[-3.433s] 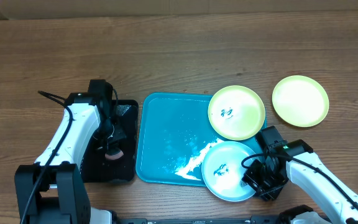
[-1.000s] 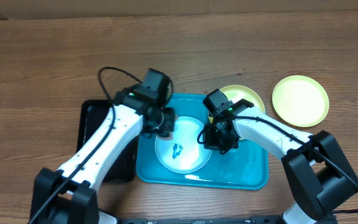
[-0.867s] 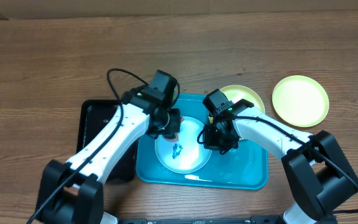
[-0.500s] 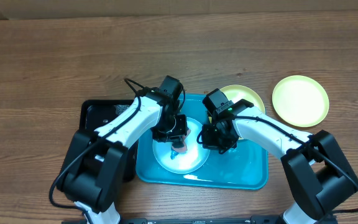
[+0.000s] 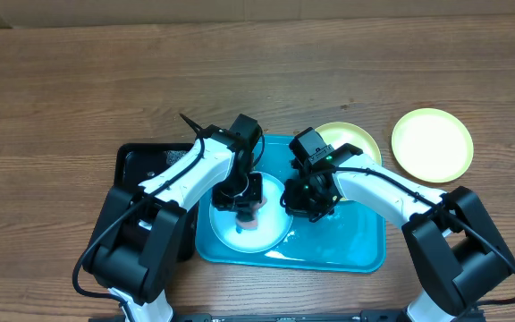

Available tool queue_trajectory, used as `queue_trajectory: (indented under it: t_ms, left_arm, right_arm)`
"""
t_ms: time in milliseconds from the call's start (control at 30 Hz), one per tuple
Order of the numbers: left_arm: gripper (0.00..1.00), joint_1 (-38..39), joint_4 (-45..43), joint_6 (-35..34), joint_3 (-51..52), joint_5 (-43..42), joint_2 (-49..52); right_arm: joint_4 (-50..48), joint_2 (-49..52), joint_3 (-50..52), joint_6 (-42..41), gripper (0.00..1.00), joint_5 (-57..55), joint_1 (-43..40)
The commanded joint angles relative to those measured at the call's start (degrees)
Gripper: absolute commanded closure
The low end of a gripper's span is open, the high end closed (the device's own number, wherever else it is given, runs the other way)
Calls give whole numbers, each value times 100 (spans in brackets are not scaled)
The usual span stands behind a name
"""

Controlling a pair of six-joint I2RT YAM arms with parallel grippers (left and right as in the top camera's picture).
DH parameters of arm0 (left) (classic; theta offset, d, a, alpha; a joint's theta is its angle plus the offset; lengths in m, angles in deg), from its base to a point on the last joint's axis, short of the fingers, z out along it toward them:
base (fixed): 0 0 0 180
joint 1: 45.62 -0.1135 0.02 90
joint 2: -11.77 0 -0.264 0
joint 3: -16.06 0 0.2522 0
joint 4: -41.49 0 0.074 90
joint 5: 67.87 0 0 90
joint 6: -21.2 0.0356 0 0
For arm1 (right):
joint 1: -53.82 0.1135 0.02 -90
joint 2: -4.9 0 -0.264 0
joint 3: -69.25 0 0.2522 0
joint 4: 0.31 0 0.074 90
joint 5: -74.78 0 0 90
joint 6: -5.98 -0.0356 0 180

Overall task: Clean dirty plates on tray and stack at the side
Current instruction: 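Scrub the white plate with the sponge in the left gripper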

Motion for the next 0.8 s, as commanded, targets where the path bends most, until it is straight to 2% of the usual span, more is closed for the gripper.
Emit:
queue_trajectory:
  t_ms: [0,133,233,300,467,633,767]
  left_arm:
    - [96,9,205,199,-76,1401,63]
    - [96,-2,494,-262,-76,2481,186]
    - [96,0,459,-350,-76,2490,391]
    - [96,22,396,-177,-76,2039,562]
    - [96,136,273,461,-79,260,951]
    - [96,304,118,890,-81,-1287,984]
    - [96,507,-157,901,-81,-1893,984]
  right_arm:
    - [-33,61,-42,-39,96,125,22]
    - [-33,61,-42,-42,96,186,22]
    - [-31,61,-42,-39,96,186,22]
    - [-28,61,-42,-39,96,186,22]
    - [-4,61,-42,-39,96,188,22]
    - [-7,61,-42,-39,96,188,22]
    - [-7,61,-42,-39,96,212,22]
